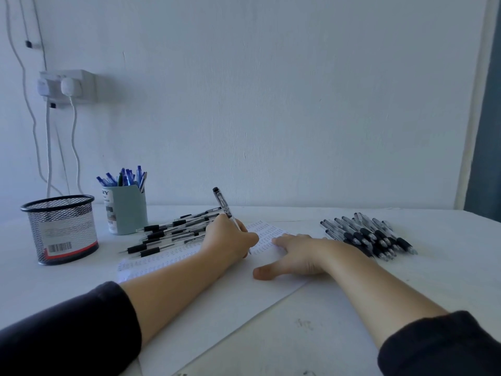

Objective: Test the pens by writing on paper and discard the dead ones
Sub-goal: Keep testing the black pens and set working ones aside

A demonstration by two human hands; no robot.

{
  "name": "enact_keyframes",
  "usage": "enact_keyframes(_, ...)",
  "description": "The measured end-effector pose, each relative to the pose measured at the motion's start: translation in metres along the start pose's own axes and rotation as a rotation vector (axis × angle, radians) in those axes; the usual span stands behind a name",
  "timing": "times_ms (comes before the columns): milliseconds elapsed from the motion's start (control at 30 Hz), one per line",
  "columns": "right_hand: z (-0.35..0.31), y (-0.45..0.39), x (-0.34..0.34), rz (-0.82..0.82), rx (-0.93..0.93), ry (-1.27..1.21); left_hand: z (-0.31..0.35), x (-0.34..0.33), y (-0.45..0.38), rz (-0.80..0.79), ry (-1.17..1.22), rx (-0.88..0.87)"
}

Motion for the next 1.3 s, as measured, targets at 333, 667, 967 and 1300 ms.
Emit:
enact_keyframes(333, 0.0005, -0.0036, -0.0017, -0.002, 0.004, 0.005, 0.0015, 0.0009, 0.0005, 0.006, -0.005, -0.009)
enact_keyframes(667, -0.0021, 0.0005, 0.0005, 0.006, 0.017, 0.008, 0.0037, -0.0002, 0.0019, 0.006, -0.022, -0.027)
enact_keyframes(967, -0.0025, 0.0011, 0.0003, 0.002, 0.015, 0.014, 0.0027, -0.0037, 0.0013, -0.009, -0.016, -0.034)
enact_keyframes(1300, -0.0031, 0.0034, 0.001, 0.002, 0.013, 0.007, 0.0035, -0.0024, 0.0019, -0.01, -0.021, -0.034)
Point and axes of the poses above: each hand's wrist, its own y-axis away from the middle knuckle, its own x-axis out of the back of the hand, z = x × y, the point moved 10 cm from there along -y, towards the middle knuckle, and after that the axes turned 6 degrees about z, right-handed, at the moved point
